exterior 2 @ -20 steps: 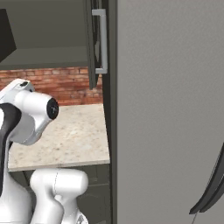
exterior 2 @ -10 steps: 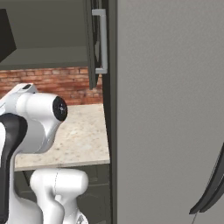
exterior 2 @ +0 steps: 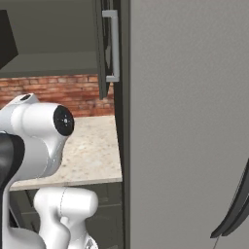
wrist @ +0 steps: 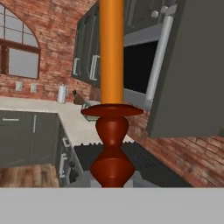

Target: Get the candle and the beer from the cabinet and move them to the dining counter.

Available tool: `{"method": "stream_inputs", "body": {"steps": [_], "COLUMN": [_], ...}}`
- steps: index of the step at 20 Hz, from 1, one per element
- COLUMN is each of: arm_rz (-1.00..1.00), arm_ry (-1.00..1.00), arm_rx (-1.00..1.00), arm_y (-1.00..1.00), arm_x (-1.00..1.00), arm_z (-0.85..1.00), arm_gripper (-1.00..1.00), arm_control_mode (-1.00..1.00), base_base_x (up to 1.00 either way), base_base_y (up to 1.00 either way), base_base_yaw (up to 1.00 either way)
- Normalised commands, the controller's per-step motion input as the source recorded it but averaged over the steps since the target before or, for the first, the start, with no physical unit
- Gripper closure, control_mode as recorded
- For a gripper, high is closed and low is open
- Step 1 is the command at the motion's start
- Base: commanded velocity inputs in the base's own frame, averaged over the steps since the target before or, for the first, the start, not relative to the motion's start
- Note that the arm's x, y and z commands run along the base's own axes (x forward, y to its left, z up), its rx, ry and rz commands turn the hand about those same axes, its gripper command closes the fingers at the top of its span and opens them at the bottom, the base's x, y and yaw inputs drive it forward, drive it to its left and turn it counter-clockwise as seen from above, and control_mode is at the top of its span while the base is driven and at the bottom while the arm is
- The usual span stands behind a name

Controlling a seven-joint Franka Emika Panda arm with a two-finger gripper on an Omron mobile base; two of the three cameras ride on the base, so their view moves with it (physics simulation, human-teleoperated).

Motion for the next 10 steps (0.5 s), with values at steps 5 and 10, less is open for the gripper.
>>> {"method": "stream_inputs", "body": {"steps": [5,10], "arm_rz": [0.00,0.00], "arm_ry": [0.00,0.00], "arm_rx": [0.00,0.00], "arm_y": [0.00,0.00], "arm_x": [-0.02,-0.15], "arm_z": [-0.04,-0.10], "arm_gripper": [1.00,1.00], "arm_control_mode": [-1.00,1.00], "base_base_x": [0.00,-0.40], "base_base_y": [0.00,0.01], "base_base_yaw": [0.00,0.00]}}
